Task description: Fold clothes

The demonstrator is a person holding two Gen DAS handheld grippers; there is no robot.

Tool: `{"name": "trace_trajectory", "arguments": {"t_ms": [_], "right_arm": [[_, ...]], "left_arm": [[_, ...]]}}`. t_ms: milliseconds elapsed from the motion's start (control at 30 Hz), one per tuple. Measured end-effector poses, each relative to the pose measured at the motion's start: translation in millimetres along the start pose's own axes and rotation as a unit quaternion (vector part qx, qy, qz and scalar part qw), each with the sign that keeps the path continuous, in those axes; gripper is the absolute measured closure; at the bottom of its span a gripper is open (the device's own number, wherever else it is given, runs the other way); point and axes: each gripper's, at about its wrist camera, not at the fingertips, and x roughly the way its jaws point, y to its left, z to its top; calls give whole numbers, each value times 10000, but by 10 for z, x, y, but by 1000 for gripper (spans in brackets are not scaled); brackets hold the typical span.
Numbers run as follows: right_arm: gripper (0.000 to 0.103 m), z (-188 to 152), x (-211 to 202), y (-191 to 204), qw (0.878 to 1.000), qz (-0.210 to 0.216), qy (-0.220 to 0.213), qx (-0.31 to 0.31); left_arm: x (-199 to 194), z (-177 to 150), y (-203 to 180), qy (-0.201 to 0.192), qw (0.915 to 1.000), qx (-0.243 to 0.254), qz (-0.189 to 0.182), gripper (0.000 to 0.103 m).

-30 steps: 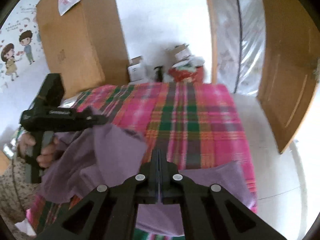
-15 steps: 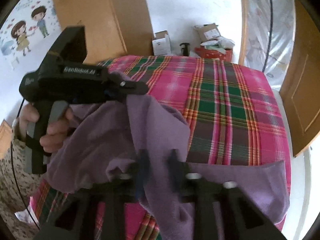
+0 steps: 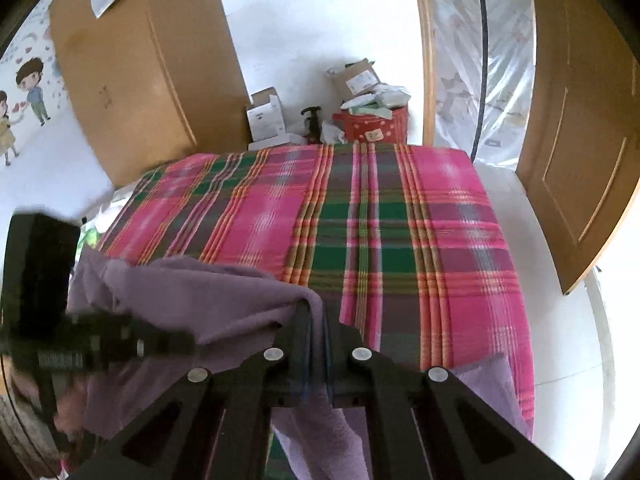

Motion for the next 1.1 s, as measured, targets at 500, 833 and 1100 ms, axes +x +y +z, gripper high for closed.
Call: {"name": "trace_trajectory", "arguments": {"t_ms": [500,833,1100], "right_arm": [[98,585,394,-242,9994,-277,55,218],[97,584,807,-333,9979,-519,261,281],[84,483,565,-195,9975,-637,275,98]], "left_arm": [[317,-389,116,763,9969,46,183,85],[231,-505,159,791,9969,-15,43,85],[-358,-565,317,135,9997,-200,81,85]]}}
